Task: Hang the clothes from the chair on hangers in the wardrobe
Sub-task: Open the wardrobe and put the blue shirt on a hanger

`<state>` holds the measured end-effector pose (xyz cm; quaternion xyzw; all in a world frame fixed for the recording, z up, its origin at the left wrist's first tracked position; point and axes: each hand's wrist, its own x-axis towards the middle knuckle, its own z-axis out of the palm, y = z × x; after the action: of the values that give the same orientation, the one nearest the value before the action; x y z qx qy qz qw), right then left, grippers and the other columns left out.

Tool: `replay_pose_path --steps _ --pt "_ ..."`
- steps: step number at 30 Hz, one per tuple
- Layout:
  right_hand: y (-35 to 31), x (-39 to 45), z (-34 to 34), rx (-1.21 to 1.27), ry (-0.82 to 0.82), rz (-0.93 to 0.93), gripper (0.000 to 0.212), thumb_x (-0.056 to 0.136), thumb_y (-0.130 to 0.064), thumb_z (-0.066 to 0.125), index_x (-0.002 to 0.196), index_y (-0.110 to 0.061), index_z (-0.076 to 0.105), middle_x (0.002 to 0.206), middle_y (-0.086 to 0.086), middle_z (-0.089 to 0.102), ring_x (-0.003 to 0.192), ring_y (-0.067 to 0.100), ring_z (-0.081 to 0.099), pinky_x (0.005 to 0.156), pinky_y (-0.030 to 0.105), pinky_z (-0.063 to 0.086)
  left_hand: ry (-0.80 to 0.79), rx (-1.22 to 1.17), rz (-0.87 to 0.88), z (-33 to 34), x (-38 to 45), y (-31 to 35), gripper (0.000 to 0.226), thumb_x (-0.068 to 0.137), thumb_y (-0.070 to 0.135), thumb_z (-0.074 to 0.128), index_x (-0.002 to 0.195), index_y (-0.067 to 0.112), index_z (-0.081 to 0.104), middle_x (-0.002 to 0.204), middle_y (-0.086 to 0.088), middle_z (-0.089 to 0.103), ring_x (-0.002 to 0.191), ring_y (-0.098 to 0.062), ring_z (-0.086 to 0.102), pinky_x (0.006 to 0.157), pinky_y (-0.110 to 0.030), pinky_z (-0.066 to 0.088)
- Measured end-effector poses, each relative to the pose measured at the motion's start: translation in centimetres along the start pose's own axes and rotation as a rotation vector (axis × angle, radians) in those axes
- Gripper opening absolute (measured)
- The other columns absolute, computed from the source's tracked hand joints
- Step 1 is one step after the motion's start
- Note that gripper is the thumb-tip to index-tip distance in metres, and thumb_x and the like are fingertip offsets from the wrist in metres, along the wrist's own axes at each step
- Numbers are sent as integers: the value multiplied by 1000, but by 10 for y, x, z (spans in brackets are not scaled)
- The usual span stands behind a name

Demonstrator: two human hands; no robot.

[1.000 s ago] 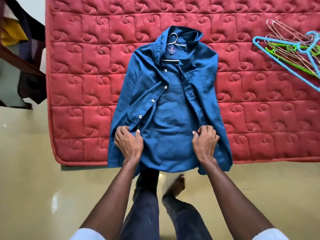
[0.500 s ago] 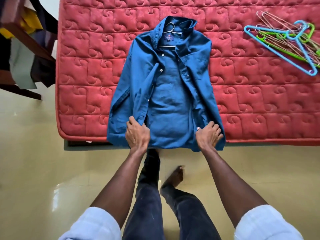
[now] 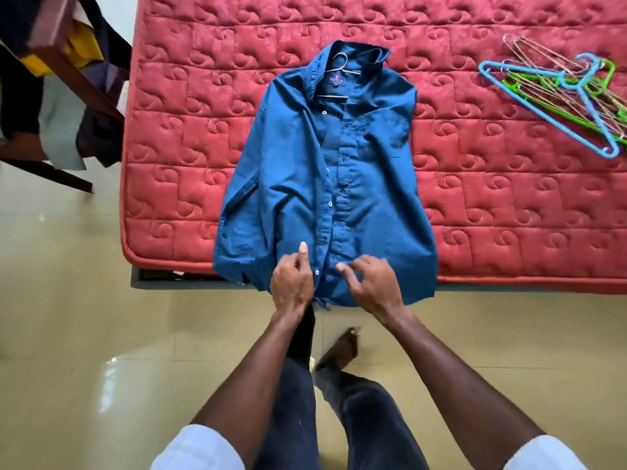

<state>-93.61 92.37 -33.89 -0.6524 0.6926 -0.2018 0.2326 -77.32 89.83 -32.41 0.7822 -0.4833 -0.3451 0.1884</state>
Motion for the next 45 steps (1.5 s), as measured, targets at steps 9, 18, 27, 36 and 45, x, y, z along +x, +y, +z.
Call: replay_pose_path --steps 9,18,27,36,45 --pt "19 55 16 -177 -342 207 26 86 -8 46 106 -10 63 115 5 61 111 29 52 87 38 46 -312 526 355 12 81 23 36 97 30 49 124 9 60 127 -15 62 120 -33 55 100 -40 42" --pt "1 189 15 -15 -96 415 18 85 -10 49 92 -7 65 100 18 67 96 38 60 77 40 46 -204 411 412 29 203 100 17 95 18 48 98 7 61 102 -19 65 99 -41 59 79 -46 46" --pt "-5 350 20 223 183 444 18 90 -14 59 101 -2 68 104 16 68 101 32 60 87 32 39 -26 220 468 40 353 182 38 91 38 62 106 5 57 108 -18 61 104 -38 57 85 -46 43" --pt "29 439 4 230 440 655 31 92 -33 61 86 -3 59 96 19 61 95 35 55 83 34 34 17 87 401 59 423 224 28 92 22 50 94 -1 65 103 -23 64 99 -38 58 85 -43 41" --pt "42 478 -14 197 504 782 56 89 -52 59 115 -2 58 121 17 57 118 31 50 98 36 33 -118 -150 -139 36 484 227 24 89 24 56 100 9 70 106 -6 72 99 -26 67 81 -29 50"
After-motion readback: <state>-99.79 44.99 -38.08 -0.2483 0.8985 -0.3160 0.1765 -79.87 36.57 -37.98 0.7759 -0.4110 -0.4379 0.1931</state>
